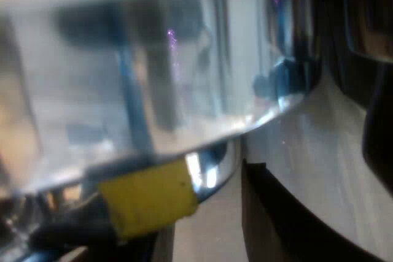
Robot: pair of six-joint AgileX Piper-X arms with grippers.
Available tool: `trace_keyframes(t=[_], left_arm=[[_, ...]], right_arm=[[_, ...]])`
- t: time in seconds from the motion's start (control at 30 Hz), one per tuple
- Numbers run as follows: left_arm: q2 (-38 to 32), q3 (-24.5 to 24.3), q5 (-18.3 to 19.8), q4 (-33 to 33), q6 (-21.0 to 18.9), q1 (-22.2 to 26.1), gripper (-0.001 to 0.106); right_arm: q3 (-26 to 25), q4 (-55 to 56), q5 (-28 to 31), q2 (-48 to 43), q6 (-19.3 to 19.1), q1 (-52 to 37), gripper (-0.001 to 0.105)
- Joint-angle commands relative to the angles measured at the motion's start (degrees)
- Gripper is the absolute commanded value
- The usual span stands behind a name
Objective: Put the handle in the coffee machine
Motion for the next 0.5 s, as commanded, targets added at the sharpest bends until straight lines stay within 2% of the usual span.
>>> trace_keyframes(t=[0.03, 0.2, 0.33, 0.5], left_arm=[[-0.94, 0.47, 3.42, 2.3, -0.81, -1.32, 0.0], [-0.93, 1.72, 3.55, 0.78, -1.96, -1.32, 0.0], [-0.93, 4.04, 3.55, -2.93, -4.74, -1.42, 0.0], [-0.93, 5.1, 3.88, -3.68, -5.17, -1.48, 0.0]], right_arm=[[-1.46, -3.0, -2.93, -1.19, -0.13, 0.32, 0.032], [-1.46, 3.93, -3.06, -1.5, 0.23, 1.59, 0.032], [-1.46, 8.57, -5.1, -2.05, 4.37, 1.94, 0.032], [-1.46, 11.1, -5.62, -2.06, 4.76, 2.06, 0.032]])
